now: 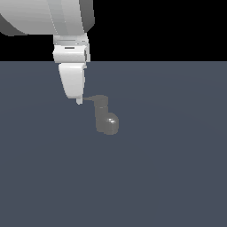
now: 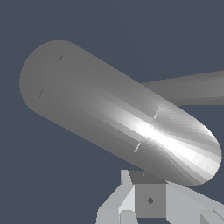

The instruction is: Turn on the faucet by rotating a designated handle.

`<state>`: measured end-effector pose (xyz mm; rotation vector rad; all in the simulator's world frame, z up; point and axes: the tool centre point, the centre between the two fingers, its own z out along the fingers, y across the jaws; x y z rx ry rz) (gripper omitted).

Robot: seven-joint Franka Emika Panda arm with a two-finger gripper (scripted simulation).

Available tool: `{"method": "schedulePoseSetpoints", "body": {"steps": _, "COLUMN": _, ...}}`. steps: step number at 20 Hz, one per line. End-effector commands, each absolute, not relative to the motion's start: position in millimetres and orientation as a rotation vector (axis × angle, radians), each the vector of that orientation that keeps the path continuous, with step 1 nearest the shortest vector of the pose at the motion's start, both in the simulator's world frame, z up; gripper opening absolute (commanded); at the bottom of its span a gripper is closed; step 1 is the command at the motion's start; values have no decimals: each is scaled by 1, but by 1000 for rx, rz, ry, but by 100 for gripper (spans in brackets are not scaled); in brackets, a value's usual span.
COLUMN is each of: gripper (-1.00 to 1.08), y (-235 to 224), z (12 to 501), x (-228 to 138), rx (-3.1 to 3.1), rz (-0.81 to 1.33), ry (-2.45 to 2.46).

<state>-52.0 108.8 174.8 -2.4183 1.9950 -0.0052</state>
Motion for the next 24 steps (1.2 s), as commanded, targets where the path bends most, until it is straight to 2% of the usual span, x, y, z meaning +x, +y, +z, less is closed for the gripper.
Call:
{"method": "schedulePoseSetpoints", "body": {"steps": 1, "gripper": -100, "y": 96, "z": 173, "x": -59, "rx": -2410, "rz": -1, "ry": 2014}}
{"method": "schedulePoseSetpoints", "body": {"steps": 6, "gripper": -100, "y": 97, "z": 175, "x": -63, "rx": -2417, "rz": -4, "ry": 1998}}
{"method": "schedulePoseSetpoints", "body": {"steps": 20, "gripper": -100, "y": 8, "z": 173, "x": -67, "rx": -2411, "rz": 0, "ry": 2014}}
{"method": "schedulePoseSetpoints", "body": {"steps": 21, "gripper": -100, "y": 8, "z": 173, "x": -67, "rx": -2411, "rz": 0, "ry": 2014}}
{"method": "schedulePoseSetpoints", "body": {"steps": 22, "gripper": -100, "y": 36, "z": 175, "x": -68, "rx": -2448, "rz": 5, "ry": 1957}}
{"method": "schedulePoseSetpoints", "body": {"steps": 24, "gripper": -100, "y": 30, "z": 175, "x": -63, "rx": -2446, "rz": 4, "ry": 1961}}
